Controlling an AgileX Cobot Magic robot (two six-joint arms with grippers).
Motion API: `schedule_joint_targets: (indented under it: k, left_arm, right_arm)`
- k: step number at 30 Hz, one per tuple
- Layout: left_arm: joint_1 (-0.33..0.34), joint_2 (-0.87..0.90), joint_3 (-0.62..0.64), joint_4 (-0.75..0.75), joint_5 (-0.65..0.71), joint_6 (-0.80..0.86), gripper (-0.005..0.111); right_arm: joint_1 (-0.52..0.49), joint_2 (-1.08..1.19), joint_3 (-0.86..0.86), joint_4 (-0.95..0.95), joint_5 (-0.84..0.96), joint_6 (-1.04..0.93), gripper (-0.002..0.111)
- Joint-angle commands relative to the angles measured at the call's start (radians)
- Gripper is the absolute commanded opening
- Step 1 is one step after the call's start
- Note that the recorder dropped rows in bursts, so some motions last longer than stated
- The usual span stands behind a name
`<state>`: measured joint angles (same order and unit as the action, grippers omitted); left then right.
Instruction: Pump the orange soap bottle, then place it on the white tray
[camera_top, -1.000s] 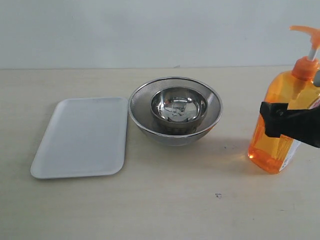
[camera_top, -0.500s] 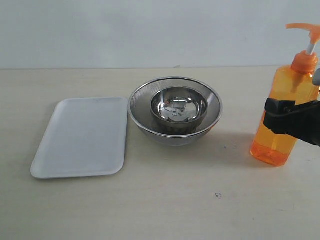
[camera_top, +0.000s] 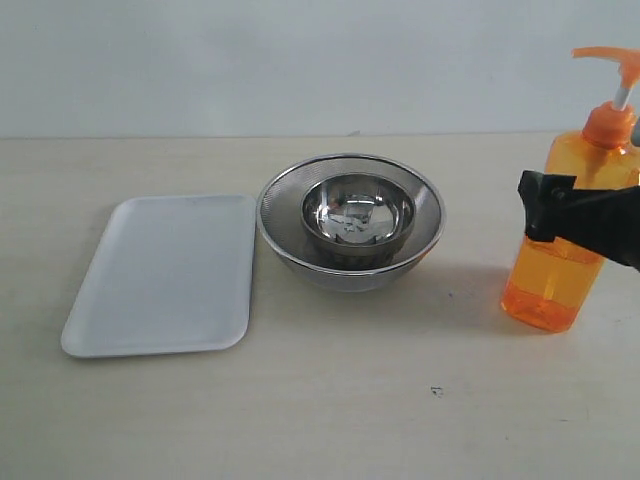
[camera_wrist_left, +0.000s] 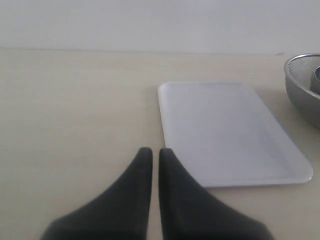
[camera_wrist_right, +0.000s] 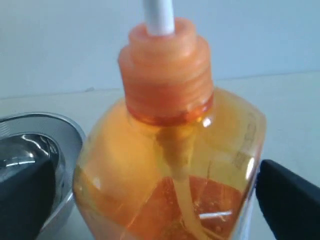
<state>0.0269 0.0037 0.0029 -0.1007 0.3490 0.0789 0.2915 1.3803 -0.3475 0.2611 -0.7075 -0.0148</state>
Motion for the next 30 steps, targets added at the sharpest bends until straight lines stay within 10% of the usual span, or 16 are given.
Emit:
schedule_joint_targets:
  k: [1, 7, 17, 30]
  left_arm:
    - [0.002, -0.004, -0.003, 0.005, -0.008, -0.004, 0.005]
    - [0.002, -0.004, -0.003, 0.005, -0.008, -0.004, 0.005]
    - [0.002, -0.004, -0.003, 0.005, -0.008, -0.004, 0.005]
    - [0.002, -0.004, -0.003, 0.005, -0.008, -0.004, 0.005]
  right_arm:
    - [-0.003, 0.044, -0.050, -0.005, 0.031, -0.001, 0.105]
    - [-0.003, 0.063, -0.059, -0.005, 0.041, -0.019, 0.090]
    - [-0.003, 0.063, -0.059, -0.046, 0.037, -0.079, 0.005]
    - [-0.003, 0.063, -0.145, -0.164, 0.061, -0.108, 0.000]
